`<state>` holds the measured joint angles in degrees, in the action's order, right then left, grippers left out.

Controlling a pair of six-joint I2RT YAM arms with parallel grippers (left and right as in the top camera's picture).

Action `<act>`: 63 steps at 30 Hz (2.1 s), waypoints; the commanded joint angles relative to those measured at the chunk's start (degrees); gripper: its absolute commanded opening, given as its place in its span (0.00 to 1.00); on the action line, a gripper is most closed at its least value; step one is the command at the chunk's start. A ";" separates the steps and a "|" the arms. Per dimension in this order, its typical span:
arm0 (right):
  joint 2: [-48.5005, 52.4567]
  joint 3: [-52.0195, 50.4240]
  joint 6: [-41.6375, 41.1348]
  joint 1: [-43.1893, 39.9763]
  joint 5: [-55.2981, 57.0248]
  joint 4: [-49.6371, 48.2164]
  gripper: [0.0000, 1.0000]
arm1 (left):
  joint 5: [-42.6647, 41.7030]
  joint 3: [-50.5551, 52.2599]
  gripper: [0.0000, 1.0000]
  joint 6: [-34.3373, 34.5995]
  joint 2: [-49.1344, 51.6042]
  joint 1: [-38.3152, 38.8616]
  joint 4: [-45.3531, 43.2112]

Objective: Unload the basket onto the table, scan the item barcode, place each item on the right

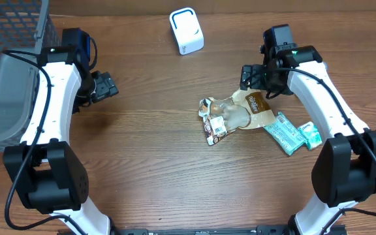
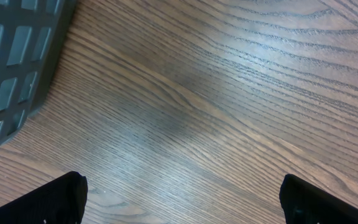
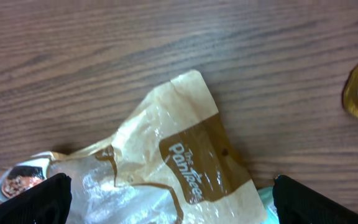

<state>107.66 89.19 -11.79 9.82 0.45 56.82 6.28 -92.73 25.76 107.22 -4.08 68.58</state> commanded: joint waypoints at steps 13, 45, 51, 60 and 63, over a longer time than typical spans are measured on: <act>-0.59 -0.11 -0.17 -0.09 0.79 -0.70 1.00 | 0.50 -1.22 1.00 0.17 0.46 0.02 -0.02; -0.59 -0.11 -0.17 -0.09 0.79 -0.70 1.00 | 3.15 -1.20 1.00 0.15 -20.65 5.95 0.00; -0.59 -0.11 -0.17 -0.09 0.79 -0.70 1.00 | 3.41 -1.20 1.00 -0.22 -29.11 5.92 0.13; -0.59 -0.11 -0.17 -0.09 0.79 -0.70 1.00 | 3.30 -1.20 1.00 -0.66 -32.61 5.92 1.51; -0.59 -0.11 -0.17 -0.09 0.79 -0.70 1.00 | 2.36 -1.01 1.00 -0.28 -32.57 5.92 3.13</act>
<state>107.66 89.19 -11.79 9.85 0.47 56.42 8.82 -92.86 25.56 74.91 2.00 70.81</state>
